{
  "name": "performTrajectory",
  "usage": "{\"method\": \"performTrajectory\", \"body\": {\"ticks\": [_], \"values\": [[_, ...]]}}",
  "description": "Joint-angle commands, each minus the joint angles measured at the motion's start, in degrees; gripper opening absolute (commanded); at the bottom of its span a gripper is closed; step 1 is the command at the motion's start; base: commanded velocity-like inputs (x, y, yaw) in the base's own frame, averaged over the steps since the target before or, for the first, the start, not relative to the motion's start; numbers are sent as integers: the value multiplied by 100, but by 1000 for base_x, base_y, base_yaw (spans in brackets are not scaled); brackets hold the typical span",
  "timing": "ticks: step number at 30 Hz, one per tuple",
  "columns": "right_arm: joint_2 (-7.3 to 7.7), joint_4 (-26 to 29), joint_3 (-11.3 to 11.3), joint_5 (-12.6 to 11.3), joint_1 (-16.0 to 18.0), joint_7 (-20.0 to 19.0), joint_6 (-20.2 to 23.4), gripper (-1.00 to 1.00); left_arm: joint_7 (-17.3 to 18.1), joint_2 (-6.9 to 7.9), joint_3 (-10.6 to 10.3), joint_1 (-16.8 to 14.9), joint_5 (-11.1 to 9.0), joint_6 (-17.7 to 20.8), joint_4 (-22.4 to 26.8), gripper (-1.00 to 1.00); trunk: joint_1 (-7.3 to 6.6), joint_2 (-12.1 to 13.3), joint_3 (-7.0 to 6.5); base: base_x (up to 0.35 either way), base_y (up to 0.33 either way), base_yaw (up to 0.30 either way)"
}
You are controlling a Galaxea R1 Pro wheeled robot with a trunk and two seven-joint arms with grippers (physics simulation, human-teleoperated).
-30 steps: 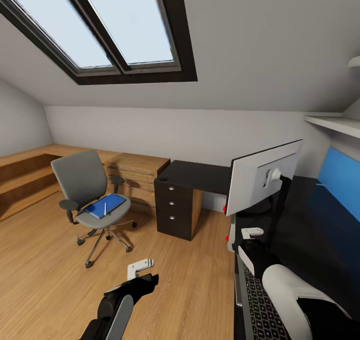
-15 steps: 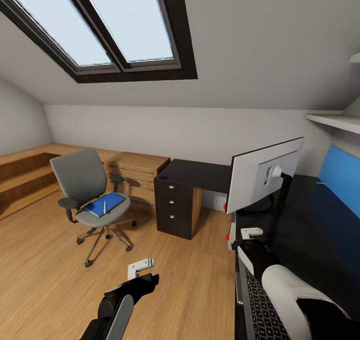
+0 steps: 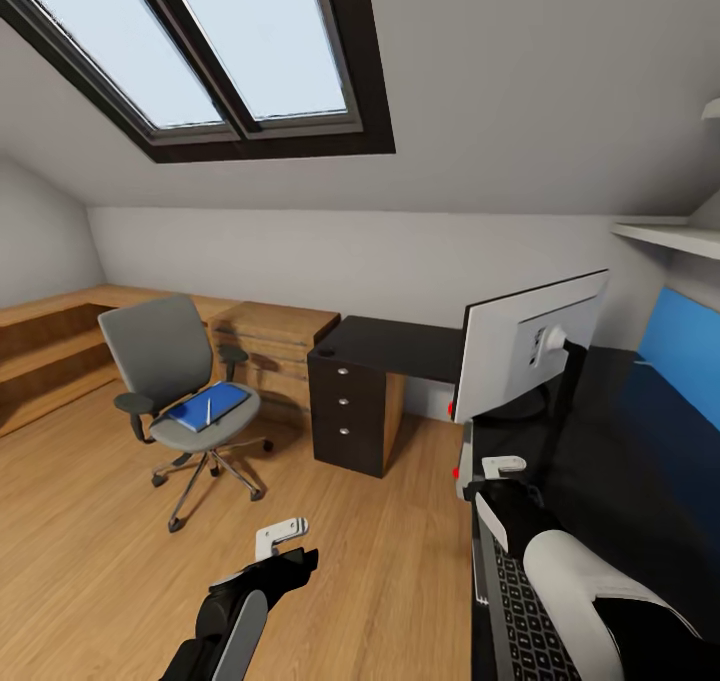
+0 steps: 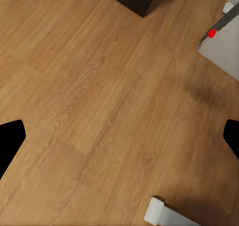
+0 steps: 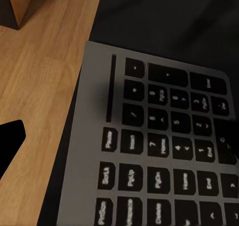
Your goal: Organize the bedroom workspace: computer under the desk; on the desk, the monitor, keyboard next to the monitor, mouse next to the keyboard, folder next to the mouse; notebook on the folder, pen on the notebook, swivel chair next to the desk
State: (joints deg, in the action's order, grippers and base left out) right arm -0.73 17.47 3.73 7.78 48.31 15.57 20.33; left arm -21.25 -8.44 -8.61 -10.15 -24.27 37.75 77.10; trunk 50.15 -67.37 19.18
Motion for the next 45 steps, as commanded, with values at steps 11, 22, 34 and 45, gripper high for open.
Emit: {"method": "performTrajectory", "body": {"ticks": [11, 22, 34, 45], "values": [[9, 10, 40, 66, 3, 6, 41, 100, -54, 1, -9, -4, -60, 19, 7, 100, 243, -447, 205, 0, 0, 0], [21, 11, 40, 74, 3, 7, 41, 100, -54, 1, -9, -4, -60, 21, 7, 100, 484, -889, 403, 0, 0, 0], [28, 7, 40, 76, 3, 13, 41, 100, -54, 1, -9, -4, -60, 22, 7, 100, 506, -929, 421, 0, 0, -16], [31, 2, 40, 79, 3, 16, 41, 100, -50, 1, -8, -4, -60, 22, 7, 100, 506, -929, 421, 0, 0, -188]]}}
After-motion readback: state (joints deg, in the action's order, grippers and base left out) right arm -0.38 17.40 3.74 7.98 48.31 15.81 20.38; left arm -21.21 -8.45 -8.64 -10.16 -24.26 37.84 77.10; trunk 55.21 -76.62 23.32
